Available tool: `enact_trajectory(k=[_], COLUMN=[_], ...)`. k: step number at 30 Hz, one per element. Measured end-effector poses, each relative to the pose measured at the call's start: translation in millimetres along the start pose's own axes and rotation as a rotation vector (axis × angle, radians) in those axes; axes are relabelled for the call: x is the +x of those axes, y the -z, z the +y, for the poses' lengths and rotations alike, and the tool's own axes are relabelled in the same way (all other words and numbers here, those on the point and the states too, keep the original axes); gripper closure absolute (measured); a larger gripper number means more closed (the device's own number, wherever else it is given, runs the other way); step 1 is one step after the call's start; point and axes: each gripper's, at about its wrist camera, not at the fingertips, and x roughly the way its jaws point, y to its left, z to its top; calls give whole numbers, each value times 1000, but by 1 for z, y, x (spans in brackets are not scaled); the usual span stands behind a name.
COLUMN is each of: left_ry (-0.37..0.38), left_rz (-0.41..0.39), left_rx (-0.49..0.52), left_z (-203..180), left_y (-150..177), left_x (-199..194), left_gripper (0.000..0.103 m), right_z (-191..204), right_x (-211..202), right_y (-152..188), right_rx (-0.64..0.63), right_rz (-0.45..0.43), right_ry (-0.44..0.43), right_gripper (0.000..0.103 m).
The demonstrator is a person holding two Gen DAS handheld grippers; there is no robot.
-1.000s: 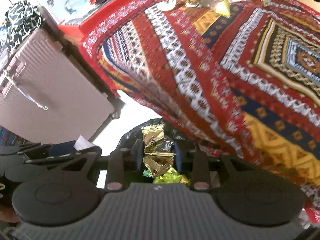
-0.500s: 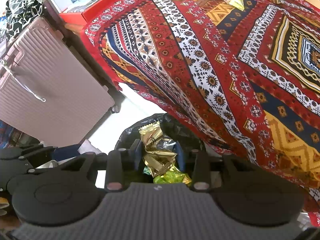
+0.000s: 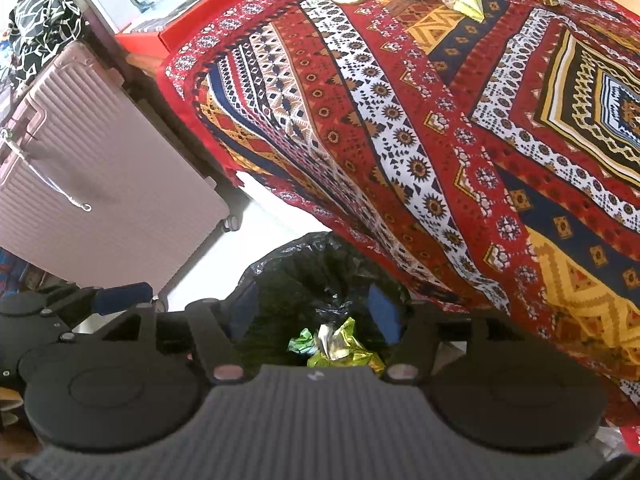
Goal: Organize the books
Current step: 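Move both tools back over the rug toward another gold wrapper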
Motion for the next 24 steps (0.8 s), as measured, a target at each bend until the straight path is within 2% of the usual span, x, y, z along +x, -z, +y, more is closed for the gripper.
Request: enact_trajectory(k=[9,24], left_ry=[5,23], left_rz=[-34,-225], left_rx=[10,43], left_z=[-6,-27], left_y=[-19,-102], left_x=[-16,-89], left_gripper=[25,15], right_z=[-9,-33], right_x=[-24,-114], right_y=[-11,-70], right_rx=[52,82], right_rz=[-54,-222], right_ry=[-14,-18], right_gripper=[27,22])
